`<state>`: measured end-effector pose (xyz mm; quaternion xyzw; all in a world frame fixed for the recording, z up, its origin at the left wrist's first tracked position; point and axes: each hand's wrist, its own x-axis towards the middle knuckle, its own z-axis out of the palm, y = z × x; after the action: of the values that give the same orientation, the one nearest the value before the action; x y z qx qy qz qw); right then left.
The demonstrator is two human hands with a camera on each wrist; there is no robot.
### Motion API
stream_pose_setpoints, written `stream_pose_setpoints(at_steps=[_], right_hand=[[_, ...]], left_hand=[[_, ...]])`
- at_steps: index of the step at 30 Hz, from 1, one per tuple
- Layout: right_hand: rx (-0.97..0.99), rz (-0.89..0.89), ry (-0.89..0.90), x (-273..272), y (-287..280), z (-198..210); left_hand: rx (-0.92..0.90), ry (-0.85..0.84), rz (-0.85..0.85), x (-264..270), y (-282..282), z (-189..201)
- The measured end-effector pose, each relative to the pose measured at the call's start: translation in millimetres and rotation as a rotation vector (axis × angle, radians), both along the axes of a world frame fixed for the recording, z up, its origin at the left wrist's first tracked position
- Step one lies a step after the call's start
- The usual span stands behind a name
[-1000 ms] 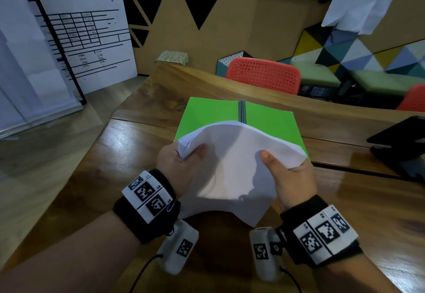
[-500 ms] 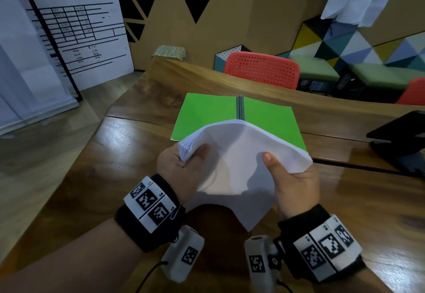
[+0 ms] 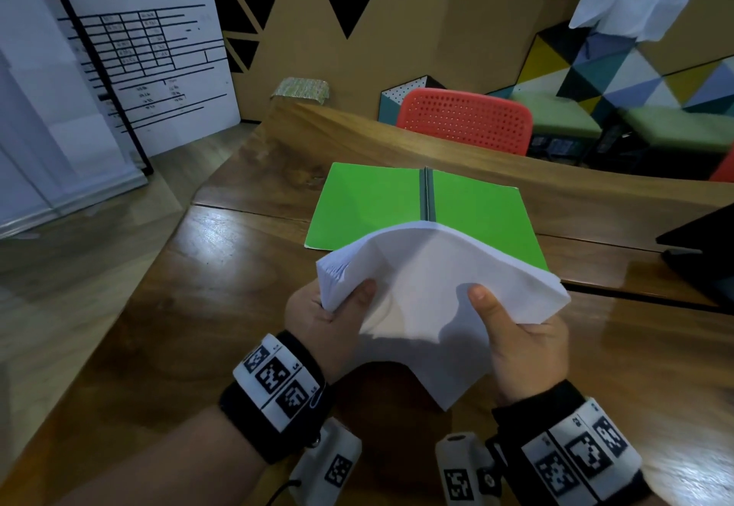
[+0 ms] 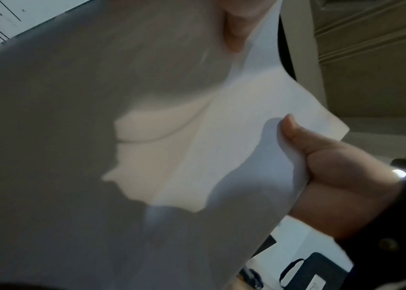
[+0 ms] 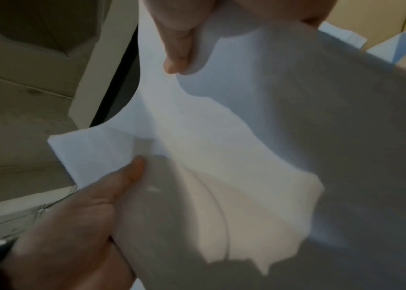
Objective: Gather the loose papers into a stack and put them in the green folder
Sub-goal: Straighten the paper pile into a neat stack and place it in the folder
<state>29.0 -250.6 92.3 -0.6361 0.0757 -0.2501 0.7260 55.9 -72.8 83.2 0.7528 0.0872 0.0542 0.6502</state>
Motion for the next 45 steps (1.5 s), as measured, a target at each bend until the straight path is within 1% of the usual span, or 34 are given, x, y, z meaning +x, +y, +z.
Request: stream_pose_setpoints(at_steps=[4,7,10,12,14,16,20,23,25,27,29,31,33,35,37,39,40,41,43,44,45], right_hand=[[-0.014,0.05,-0.017,10,-6,0],[-0.05,0.21,-0.026,18,-18,1],[-0.079,0.354,0.064,28,-37,2],[-0.098,0.39,0.125,37,-46,-1],[-0.09,0.394,0.152,48,-54,-8],[-0.105,0.394,0.179,62,-59,-10],[-0.198,0.274,0.162,100,-69,-15],[-0.195,0.224,0.129,130,-75,-15],[-0.179,0.249,0.148,149,-80,-14],[-0.1,0.337,0.176,171,-90,-19],[-0.017,0.423,0.19,181,-96,-21],[-0.017,0.499,0.212,193,-101,-26],[-0.098,0.485,0.264,205,-101,-34],[-0.143,0.412,0.27,216,-102,-48],[-0.146,0.33,0.276,228,-104,-60],[-0.181,0.28,0.315,234,-109,-69],[-0.208,0.27,0.337,236,-112,-72],[-0.23,0.249,0.353,237,-115,-74],[-0.209,0.225,0.364,239,-121,-79],[-0.199,0.214,0.363,240,-124,-80],[-0.189,0.207,0.358,241,-126,-80]], left_hand=[[0.018,0.055,0.036,6,-4,-5],[-0.008,0.07,0.042,16,-6,3],[-0.03,0.076,0.004,31,-8,20],[-0.069,0.052,-0.014,46,-10,30],[-0.083,0.049,-0.011,68,-15,35],[-0.099,0.095,-0.007,91,-22,38],[-0.115,0.111,-0.061,136,-39,40],[-0.125,0.095,-0.071,169,-50,37],[-0.145,0.073,-0.105,189,-53,37],[-0.177,0.056,-0.142,212,-54,32],[-0.188,0.048,-0.172,227,-51,27],[-0.207,0.054,-0.199,246,-49,21],[-0.22,0.082,-0.232,260,-47,15],[-0.21,0.159,-0.275,271,-44,7],[-0.09,0.222,-0.299,280,-41,-2],[0.204,0.246,-0.375,287,-32,-16],[0.388,0.279,-0.41,288,-27,-26],[0.565,0.347,-0.425,292,-18,-41],[0.855,0.487,-0.372,300,-1,-67],[0.967,0.538,-0.349,303,5,-77],[1.043,0.577,-0.344,305,9,-83]])
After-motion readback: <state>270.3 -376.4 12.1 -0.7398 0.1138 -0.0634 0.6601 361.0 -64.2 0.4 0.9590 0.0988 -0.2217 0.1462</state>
